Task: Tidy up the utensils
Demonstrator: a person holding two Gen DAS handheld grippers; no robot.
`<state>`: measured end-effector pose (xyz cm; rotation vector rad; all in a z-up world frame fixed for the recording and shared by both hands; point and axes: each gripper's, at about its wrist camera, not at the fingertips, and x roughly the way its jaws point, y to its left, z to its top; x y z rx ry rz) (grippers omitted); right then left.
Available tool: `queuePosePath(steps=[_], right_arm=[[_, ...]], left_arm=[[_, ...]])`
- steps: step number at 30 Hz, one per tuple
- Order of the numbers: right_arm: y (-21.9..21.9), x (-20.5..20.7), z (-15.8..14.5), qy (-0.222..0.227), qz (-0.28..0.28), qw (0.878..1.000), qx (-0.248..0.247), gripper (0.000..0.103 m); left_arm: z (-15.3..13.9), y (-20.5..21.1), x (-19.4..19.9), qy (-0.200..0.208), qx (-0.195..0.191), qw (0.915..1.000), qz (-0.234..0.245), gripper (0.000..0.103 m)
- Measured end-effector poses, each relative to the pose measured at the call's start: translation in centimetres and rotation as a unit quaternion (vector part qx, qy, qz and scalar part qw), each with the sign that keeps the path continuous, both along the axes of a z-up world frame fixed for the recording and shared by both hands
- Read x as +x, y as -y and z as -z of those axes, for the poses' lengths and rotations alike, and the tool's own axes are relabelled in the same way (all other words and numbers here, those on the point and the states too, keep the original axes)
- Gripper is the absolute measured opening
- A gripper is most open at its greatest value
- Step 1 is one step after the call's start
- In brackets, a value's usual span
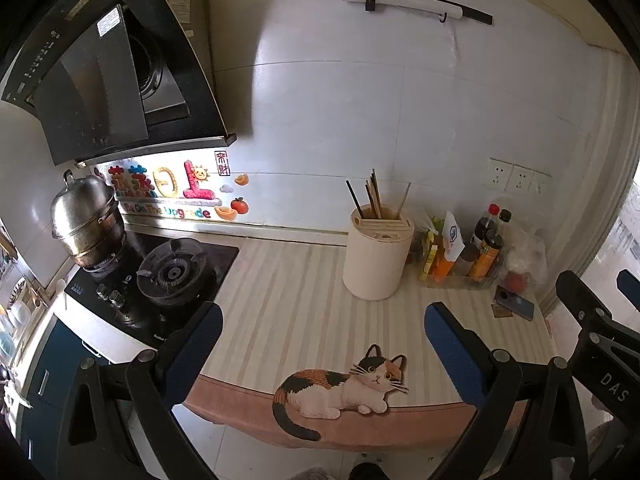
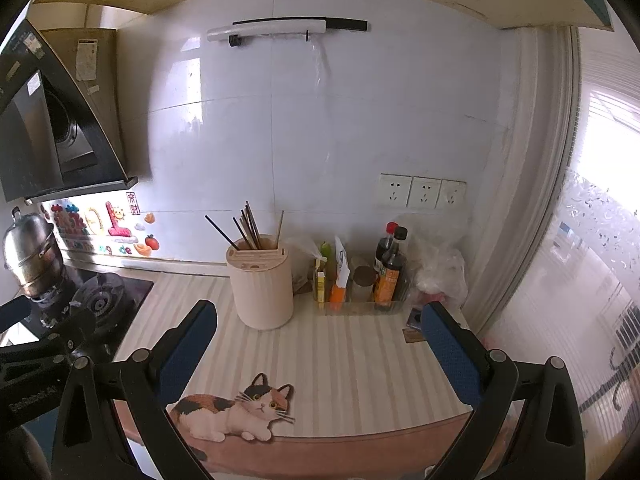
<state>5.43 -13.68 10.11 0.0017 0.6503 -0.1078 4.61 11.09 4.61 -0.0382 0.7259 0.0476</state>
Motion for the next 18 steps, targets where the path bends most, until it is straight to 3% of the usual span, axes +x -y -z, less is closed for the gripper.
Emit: queuePosePath(steps=[18], right_arm=[[-0.46, -0.01, 0.24, -0.002, 0.001, 1.0, 0.003, 0.103]], left_arm=[[0.19, -0.35, -0.02, 0.003, 0.003, 1.0, -0.002, 0.103]])
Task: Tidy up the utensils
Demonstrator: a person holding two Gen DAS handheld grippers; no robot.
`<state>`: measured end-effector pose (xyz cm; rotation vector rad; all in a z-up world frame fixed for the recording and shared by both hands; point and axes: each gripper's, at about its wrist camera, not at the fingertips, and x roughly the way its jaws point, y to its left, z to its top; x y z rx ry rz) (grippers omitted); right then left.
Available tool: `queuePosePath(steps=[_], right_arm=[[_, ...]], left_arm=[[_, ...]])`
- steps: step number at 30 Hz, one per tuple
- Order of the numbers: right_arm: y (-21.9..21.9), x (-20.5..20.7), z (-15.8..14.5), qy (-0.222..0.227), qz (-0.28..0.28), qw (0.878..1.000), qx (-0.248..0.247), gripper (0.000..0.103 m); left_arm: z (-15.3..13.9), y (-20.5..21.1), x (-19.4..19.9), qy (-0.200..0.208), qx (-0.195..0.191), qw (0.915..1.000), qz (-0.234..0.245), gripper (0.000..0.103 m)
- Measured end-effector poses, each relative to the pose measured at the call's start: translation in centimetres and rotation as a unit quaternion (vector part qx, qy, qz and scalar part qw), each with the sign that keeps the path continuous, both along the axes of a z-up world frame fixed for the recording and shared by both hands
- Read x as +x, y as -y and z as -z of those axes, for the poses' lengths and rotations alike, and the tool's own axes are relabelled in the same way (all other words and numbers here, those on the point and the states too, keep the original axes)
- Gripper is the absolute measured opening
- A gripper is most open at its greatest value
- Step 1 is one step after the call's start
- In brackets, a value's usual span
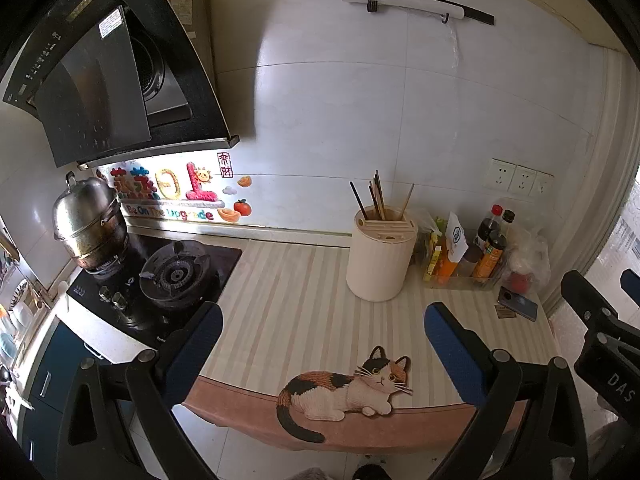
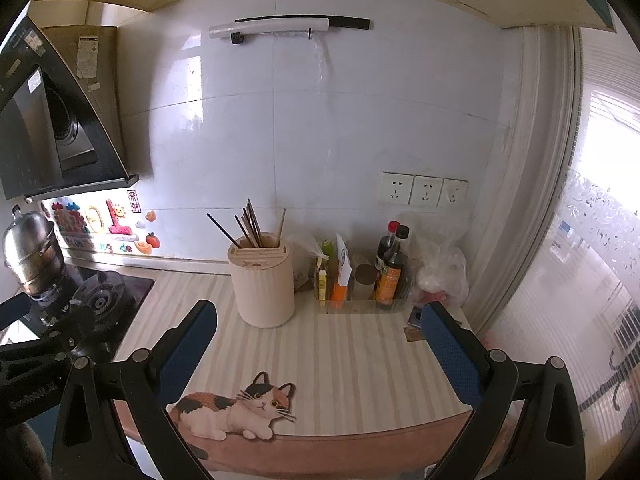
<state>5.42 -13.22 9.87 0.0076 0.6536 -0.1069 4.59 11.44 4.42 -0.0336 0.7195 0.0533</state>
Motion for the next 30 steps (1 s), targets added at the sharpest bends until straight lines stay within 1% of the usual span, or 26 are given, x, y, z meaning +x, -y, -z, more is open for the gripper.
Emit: queuePosePath(steps=[25, 30], right_arm=[[0.34, -0.64, -0.23, -0.001, 0.005, 1.0, 0.004, 0.103], [0.64, -0.84, -0.3, 0.002, 0.008, 1.0, 0.003, 0.103]], left_arm=[[-0.19, 0.09, -0.06, 0.001, -0.001, 1.0, 0.003, 0.103], [-0.67, 0.31, -0.19, 0.005, 0.0, 1.0, 0.005, 0.103]])
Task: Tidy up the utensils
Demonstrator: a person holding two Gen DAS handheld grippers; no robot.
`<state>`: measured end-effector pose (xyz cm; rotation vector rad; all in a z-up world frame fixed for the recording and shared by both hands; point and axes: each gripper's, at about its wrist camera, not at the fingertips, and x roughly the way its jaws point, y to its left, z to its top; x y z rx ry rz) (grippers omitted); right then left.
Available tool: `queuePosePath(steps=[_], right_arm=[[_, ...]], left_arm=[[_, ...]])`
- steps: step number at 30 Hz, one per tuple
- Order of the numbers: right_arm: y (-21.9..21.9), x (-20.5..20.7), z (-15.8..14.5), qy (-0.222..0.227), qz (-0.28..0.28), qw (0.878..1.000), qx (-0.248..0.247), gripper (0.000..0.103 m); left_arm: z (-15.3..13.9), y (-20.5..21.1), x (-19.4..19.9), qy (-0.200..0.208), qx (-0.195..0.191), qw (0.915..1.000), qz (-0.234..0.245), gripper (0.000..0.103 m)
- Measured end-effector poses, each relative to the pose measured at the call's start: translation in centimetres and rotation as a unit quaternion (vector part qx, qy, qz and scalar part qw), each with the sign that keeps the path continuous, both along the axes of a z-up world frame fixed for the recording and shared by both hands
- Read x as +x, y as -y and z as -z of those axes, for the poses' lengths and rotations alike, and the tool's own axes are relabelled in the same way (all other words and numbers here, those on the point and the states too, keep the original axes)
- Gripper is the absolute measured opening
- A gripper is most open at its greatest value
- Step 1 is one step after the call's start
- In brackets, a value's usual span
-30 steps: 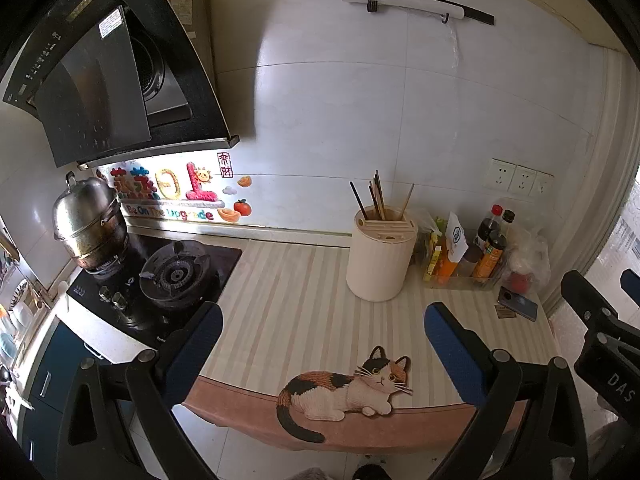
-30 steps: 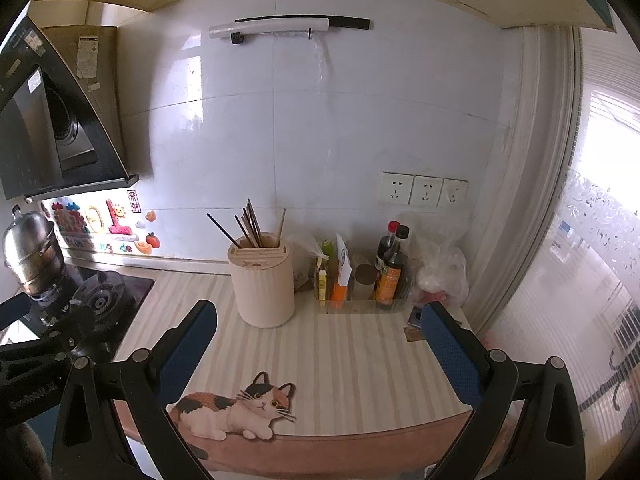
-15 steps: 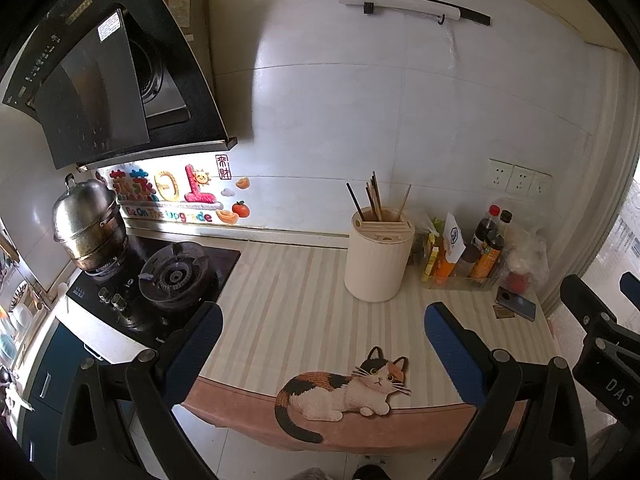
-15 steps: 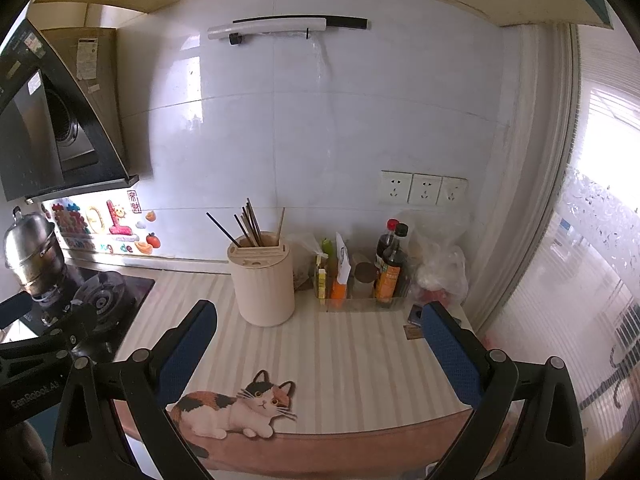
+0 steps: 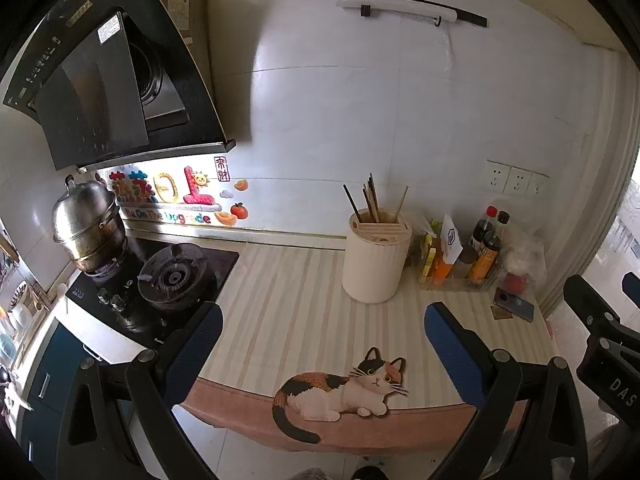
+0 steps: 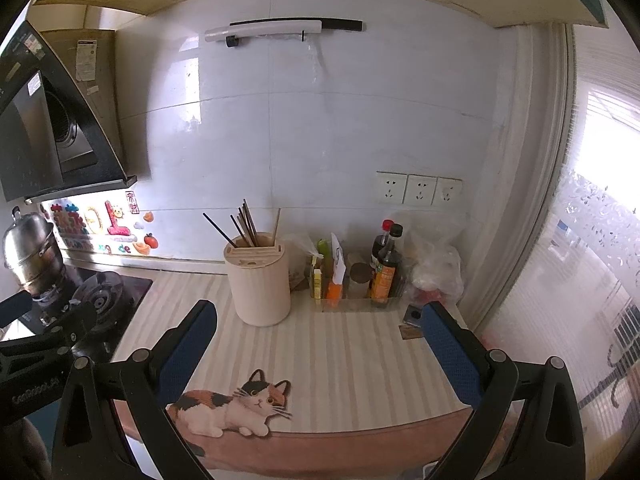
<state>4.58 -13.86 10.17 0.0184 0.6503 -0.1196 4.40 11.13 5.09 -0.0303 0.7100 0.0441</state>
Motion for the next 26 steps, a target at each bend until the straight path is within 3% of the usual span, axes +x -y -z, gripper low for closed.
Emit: queuePosePath(steps=[26], right_arm=[[0.5, -0.55, -0.51, 0.003, -0.003, 1.0, -0.002, 0.103]], left_arm=[[-0.45, 0.37, -0.11, 0.002, -0.001, 1.0, 0.001, 0.103]])
